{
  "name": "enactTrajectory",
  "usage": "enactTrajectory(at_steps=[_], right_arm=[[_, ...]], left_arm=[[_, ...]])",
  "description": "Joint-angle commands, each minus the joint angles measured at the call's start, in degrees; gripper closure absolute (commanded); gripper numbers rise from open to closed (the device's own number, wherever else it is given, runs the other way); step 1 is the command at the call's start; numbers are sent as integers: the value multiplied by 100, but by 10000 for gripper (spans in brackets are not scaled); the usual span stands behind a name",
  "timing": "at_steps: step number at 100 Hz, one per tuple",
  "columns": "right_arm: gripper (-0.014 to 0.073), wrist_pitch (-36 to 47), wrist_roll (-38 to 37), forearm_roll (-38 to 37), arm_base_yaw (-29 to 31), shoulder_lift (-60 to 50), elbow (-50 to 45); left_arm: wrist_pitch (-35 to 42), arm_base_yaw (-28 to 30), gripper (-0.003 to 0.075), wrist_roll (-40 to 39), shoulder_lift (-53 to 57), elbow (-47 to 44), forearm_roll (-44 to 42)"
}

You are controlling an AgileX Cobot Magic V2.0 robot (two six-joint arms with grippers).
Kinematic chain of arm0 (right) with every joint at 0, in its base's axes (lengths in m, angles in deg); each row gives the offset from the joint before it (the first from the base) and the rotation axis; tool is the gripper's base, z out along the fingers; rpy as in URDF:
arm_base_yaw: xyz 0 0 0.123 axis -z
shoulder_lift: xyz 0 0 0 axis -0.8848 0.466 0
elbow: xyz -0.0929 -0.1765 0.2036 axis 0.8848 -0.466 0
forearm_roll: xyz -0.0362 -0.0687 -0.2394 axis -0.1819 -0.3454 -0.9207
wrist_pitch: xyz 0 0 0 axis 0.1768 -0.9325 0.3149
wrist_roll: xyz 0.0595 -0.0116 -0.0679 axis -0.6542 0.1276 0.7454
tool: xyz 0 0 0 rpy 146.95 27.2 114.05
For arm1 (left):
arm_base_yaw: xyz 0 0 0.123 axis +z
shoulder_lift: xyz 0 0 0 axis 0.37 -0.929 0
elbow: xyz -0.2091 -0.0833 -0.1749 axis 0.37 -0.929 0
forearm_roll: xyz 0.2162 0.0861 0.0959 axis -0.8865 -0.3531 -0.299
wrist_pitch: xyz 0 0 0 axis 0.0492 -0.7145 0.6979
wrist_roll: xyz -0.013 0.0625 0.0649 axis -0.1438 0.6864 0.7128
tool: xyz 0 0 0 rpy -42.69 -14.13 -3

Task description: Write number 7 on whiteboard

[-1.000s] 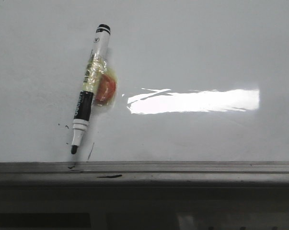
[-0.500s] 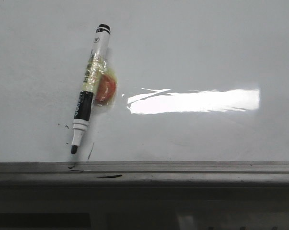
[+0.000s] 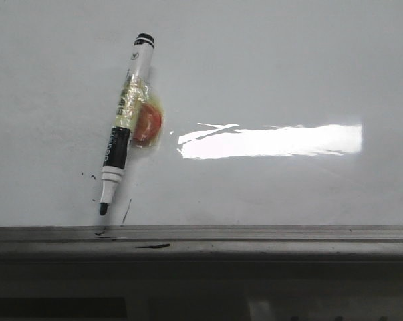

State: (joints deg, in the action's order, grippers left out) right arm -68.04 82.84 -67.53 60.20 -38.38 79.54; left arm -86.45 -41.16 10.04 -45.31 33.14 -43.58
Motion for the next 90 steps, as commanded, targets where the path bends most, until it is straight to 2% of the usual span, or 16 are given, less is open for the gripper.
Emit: enactTrajectory(at_steps=[1,9,21,23,35,47,60,71,82,90], right_arm=[[657,982,-10,-261,42,-87,-85],[657,1361,-10,118,42,-87,-85],[657,1669,-48,1889,42,-87,-85],[657,1690,-85,2128,42,-87,-85],[657,1645,-350,4688,42,-87,-85],[657,1574,-350,5891,42,-87,-85],[657,1574,-350,6340,42,-87,-15],[657,1144,-223,6160,42,-87,314],[657,737,597,5907,42,-75,851],[640,492,1412,5826,42,57,1271]], left_arm=[[831,29,741,-8,163,-132,980],[1114,29,741,-8,163,-132,2114],[1310,29,741,-8,163,-132,3230],[1317,29,741,-8,163,-132,3282],[1317,29,741,-8,163,-132,3434],[1379,29,741,-8,163,-132,3546],[1462,29,741,6,163,-52,3814],[1318,29,741,14,26,273,3264],[877,29,740,14,-608,891,2270],[571,29,738,24,-1287,1512,1858]])
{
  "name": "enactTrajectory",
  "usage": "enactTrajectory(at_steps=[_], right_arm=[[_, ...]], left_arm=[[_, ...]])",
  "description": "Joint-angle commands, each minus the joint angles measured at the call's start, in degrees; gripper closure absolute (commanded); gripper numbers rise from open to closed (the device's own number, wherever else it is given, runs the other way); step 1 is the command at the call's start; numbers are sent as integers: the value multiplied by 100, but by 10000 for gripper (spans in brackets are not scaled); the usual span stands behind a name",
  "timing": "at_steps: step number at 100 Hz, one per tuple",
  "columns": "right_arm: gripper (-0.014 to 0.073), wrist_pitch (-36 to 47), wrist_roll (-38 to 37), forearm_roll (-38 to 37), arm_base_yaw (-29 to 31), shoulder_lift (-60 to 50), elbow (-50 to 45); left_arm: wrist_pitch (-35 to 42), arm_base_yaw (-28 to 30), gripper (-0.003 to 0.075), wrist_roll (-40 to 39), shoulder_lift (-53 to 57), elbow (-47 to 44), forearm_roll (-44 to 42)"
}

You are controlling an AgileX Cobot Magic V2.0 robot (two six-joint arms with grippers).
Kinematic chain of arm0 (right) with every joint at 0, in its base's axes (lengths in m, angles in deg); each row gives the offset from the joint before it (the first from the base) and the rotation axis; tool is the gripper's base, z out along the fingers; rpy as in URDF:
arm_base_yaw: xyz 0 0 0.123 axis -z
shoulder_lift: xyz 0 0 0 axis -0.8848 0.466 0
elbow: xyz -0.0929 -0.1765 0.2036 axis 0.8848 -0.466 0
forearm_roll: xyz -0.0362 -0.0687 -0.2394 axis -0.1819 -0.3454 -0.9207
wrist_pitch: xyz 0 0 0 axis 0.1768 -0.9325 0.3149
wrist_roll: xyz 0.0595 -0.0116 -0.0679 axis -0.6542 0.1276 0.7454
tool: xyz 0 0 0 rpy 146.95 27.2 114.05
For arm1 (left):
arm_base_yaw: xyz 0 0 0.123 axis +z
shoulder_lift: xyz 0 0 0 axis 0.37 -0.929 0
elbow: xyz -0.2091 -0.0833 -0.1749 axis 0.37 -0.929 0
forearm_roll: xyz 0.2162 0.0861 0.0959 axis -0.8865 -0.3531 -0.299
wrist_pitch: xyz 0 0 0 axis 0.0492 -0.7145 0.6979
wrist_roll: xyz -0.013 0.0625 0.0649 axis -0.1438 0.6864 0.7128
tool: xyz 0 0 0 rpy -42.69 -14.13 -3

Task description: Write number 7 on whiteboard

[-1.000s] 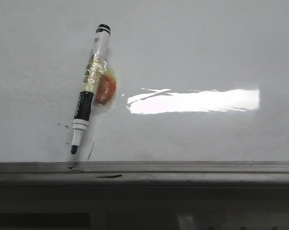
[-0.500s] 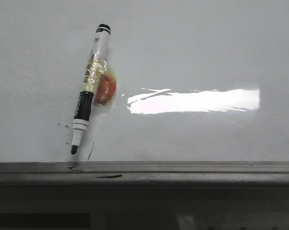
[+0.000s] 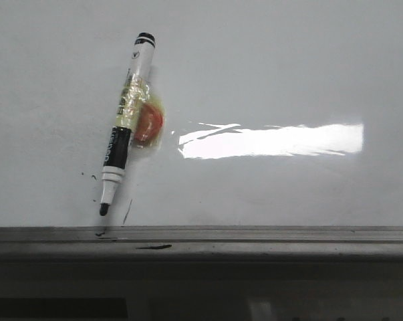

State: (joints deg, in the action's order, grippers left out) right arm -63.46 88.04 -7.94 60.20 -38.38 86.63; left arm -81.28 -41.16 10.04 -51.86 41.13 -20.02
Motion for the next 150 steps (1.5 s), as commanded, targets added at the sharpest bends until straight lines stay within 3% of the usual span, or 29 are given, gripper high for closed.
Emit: enactTrajectory(at_steps=[1,8,16,32,41,58,77,89,113,122,137,150], right_arm=[[633,-21,1034,-132,42,72,629],[571,-328,1731,-156,42,263,943],[470,-674,2266,-170,42,513,1243],[223,-1177,2390,-271,42,1024,1643],[159,-1252,2390,-283,14,1196,1722],[156,-1216,2390,-312,-32,1212,1736],[156,-1204,2390,-312,-35,1212,1736],[156,-1204,2390,-312,-35,1212,1736],[156,-1204,2390,-312,-35,1212,1736],[156,-1204,2390,-312,-35,1212,1762],[157,-1254,2390,-312,-35,1212,1884],[157,-1561,2390,-257,-35,1281,2163]], left_arm=[[7,29,738,20,-767,765,-555],[-240,29,706,20,-1458,1281,-692],[-574,18,603,57,-2173,1862,-713],[-1343,-173,337,1184,-3329,2666,-575],[-1553,-448,281,1471,-3823,2848,-250],[-1418,-1307,283,1471,-4581,2862,138],[-76,-2295,283,1471,-5367,2862,680],[504,-2482,283,1471,-5846,2862,903],[731,-2482,300,1471,-6528,2862,932],[644,-2482,402,1471,-6636,2862,933],[372,-2482,742,1471,-6627,2862,933],[188,-2504,740,1621,-6396,2862,813]])
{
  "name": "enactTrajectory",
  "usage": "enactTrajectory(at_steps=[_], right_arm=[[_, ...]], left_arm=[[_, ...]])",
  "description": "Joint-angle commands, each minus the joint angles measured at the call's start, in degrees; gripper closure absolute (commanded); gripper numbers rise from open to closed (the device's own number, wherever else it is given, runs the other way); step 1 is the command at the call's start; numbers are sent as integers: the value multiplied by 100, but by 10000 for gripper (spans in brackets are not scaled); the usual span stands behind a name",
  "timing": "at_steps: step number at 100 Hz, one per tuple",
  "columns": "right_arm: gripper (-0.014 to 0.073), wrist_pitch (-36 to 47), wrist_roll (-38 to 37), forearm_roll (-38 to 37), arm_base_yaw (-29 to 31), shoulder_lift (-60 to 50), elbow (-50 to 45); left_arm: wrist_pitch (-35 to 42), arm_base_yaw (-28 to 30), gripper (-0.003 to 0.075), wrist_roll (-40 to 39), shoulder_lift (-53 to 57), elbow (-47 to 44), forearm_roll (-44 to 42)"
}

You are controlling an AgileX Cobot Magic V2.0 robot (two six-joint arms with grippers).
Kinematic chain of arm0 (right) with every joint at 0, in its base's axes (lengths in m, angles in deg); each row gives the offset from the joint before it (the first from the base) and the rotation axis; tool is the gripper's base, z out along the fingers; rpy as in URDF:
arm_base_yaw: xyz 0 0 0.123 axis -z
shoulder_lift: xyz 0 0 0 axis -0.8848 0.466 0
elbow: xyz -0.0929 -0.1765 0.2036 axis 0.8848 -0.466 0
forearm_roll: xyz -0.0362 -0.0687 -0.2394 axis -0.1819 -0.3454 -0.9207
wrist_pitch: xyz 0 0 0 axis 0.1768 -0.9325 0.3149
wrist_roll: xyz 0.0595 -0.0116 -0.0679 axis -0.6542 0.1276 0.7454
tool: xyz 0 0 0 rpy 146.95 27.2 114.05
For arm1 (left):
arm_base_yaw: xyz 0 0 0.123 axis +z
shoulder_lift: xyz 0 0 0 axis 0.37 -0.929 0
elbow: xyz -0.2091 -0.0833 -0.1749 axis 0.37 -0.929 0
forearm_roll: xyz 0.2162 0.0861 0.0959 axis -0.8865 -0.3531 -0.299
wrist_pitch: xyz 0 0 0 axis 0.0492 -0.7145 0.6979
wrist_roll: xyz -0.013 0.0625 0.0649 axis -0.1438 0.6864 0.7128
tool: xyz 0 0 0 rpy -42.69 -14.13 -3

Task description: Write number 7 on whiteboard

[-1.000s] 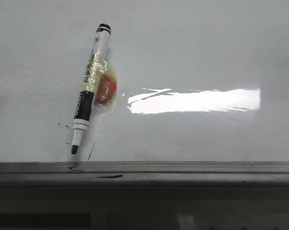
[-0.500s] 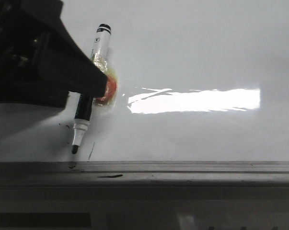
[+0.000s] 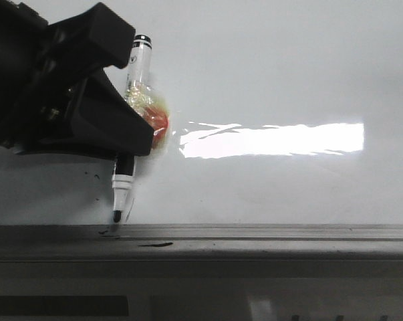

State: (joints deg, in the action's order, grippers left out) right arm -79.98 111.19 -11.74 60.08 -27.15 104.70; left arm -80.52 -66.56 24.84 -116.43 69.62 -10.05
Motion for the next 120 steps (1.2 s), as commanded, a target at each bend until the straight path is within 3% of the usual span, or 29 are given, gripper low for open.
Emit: enactTrajectory(at_steps=[1,13,23,45,53,70,78,101,120], right_arm=[[157,58,75,130,-23,169,375],[156,-542,328,478,-198,395,734],[156,-1013,1171,1033,-481,634,903],[156,-1462,2679,1930,-1322,1239,915],[156,-1462,3083,2127,-1603,1508,915],[156,-1301,4042,2765,-2229,2236,915],[156,-1244,4523,3117,-2490,2548,915],[156,-1108,5760,4218,-3109,3483,915],[156,-1024,6564,5258,-3217,4010,926]], left_arm=[[101,24,740,172,82,14,-199],[98,-197,740,1229,606,14,-205],[36,-475,740,2223,1078,-8,-205],[-453,-719,738,3301,1619,-17,80],[-563,-719,738,3795,1659,-17,611],[-1158,-767,738,5957,1672,-17,2432],[-1455,-767,739,6533,1672,-17,2894],[-1496,-767,740,6649,1660,-17,2982],[-1521,-767,740,6649,1600,-17,2982]])
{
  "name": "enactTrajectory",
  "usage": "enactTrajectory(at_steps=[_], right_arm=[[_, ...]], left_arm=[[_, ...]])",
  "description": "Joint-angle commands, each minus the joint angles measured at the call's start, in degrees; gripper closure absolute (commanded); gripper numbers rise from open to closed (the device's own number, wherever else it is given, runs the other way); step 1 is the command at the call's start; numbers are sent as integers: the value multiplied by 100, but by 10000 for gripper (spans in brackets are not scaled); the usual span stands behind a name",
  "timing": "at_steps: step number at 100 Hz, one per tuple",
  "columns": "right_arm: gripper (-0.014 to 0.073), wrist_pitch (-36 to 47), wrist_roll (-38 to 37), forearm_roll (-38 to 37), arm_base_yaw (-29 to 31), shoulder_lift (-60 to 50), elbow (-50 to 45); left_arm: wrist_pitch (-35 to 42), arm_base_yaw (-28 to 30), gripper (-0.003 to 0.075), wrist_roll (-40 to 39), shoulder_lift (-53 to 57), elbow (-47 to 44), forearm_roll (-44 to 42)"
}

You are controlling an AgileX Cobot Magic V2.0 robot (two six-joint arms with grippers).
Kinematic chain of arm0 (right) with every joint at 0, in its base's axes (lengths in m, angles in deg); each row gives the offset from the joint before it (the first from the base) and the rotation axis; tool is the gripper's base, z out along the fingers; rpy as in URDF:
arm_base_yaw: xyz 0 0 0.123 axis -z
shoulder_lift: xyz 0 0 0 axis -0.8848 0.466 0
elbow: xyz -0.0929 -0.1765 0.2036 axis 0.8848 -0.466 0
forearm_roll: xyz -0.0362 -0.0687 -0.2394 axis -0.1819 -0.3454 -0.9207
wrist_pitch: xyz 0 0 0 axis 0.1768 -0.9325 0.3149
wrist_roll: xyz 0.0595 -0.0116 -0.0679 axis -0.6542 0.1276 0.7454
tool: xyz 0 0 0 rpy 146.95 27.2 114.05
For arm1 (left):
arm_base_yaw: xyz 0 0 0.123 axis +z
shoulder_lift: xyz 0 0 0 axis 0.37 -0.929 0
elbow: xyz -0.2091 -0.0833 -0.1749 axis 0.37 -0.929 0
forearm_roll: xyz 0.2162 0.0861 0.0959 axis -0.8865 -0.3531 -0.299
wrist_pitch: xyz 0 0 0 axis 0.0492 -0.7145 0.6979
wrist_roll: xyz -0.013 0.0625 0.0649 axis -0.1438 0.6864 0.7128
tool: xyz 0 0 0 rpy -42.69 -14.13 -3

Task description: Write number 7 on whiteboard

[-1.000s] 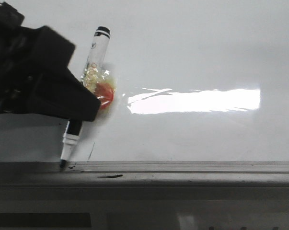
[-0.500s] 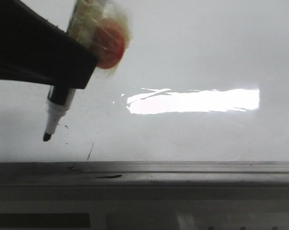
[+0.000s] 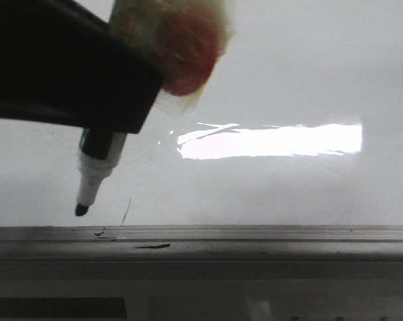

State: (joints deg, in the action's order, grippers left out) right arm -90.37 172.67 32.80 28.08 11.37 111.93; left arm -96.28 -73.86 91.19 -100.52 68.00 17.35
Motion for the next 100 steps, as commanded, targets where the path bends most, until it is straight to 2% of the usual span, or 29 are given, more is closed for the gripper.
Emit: enactTrajectory(at_steps=[1,37,46,68,83,90,100], right_arm=[[156,15,443,831,-17,185,203],[165,-341,475,1011,-17,662,424],[262,-489,475,1011,-17,769,424],[667,-774,475,970,-17,853,424],[665,-813,475,897,-17,853,424],[665,-813,643,899,-17,853,424],[664,-762,1026,899,-17,828,424]], left_arm=[[54,-38,740,14,9,144,242],[54,-38,740,14,-2,144,242],[43,-38,740,14,-2,144,242],[43,-38,740,14,-2,144,242],[43,-38,733,14,-2,144,271],[43,-38,663,1,10,159,328],[102,-27,457,-53,88,208,535]])
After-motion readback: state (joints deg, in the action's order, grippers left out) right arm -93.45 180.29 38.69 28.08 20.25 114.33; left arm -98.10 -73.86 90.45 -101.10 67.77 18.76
